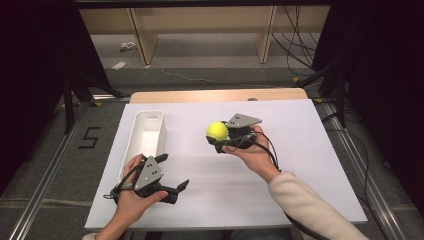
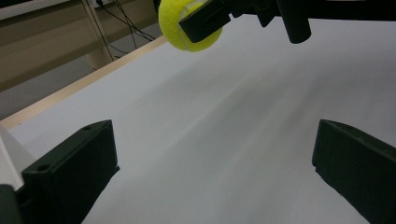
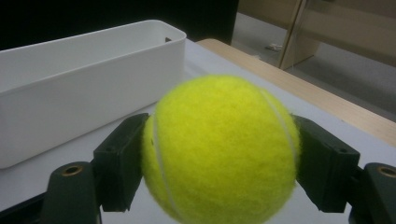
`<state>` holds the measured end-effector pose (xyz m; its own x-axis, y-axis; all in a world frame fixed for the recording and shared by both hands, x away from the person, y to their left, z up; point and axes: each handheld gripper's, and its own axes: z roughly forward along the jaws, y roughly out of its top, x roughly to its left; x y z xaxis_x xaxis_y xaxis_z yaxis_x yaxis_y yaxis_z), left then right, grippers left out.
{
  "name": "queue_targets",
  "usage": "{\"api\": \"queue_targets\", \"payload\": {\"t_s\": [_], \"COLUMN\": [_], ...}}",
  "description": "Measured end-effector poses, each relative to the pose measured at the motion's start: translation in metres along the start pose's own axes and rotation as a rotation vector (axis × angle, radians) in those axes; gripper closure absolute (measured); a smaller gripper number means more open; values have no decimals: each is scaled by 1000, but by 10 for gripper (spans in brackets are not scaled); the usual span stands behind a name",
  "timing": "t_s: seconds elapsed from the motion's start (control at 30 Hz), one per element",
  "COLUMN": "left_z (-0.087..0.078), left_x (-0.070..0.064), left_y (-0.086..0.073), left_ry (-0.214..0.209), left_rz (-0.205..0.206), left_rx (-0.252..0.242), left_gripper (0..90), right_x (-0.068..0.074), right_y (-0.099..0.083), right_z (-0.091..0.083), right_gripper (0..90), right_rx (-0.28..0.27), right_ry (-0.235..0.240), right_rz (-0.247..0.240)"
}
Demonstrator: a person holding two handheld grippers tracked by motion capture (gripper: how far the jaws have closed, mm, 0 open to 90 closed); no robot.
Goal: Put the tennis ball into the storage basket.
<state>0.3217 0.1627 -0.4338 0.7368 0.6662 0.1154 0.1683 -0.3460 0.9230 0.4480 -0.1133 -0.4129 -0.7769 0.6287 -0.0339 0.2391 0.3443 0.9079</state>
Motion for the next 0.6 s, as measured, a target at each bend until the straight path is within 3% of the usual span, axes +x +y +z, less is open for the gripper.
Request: {"api": "queue_targets", "payload": {"t_s": [0.6], "left_z": [0], "left_x": [0], "left_y": [0], "left_ry": [0], "left_rz": [0], "left_rx": [-1], "left_gripper": [0], "right_x": [4], "right_y": [1], "right_z": [1], "right_gripper": [261], "right_rx": [0], "right_ry": [12], "right_rz": [-2]}}
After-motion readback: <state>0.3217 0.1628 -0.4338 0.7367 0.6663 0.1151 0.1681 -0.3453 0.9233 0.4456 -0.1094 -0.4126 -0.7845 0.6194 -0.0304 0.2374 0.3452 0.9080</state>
